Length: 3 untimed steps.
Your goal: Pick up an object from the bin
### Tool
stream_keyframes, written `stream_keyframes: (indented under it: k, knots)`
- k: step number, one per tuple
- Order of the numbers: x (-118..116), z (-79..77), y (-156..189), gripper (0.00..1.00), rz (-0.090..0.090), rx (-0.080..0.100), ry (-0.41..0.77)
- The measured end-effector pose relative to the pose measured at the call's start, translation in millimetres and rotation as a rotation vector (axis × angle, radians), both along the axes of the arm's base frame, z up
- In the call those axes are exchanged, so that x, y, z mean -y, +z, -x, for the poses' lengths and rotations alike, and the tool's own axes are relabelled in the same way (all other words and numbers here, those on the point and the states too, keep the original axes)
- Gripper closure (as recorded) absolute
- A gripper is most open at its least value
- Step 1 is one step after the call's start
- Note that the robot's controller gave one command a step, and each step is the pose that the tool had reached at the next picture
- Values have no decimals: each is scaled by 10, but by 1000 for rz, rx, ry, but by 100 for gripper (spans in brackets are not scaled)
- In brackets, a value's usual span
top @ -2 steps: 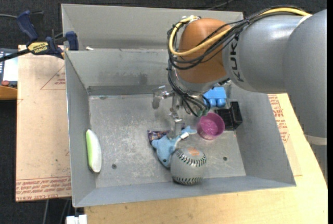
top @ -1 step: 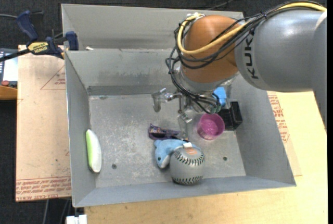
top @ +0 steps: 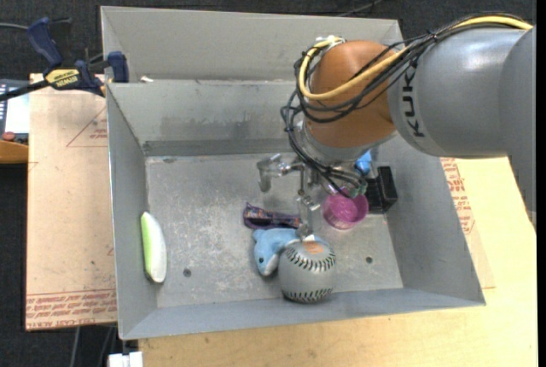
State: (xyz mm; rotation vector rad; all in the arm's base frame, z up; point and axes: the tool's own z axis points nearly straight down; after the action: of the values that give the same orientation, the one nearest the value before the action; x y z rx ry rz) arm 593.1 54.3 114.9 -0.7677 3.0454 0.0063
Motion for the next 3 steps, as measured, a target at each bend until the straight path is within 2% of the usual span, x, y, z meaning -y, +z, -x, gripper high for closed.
stream_keyframes:
  k: [1,2,3]
  knots:
    - [119,31,-447,0,0,10,314]
    - [-170,-446,-406,100,-3,10,200]
    - [-169,-446,-407,100,-4,10,199]
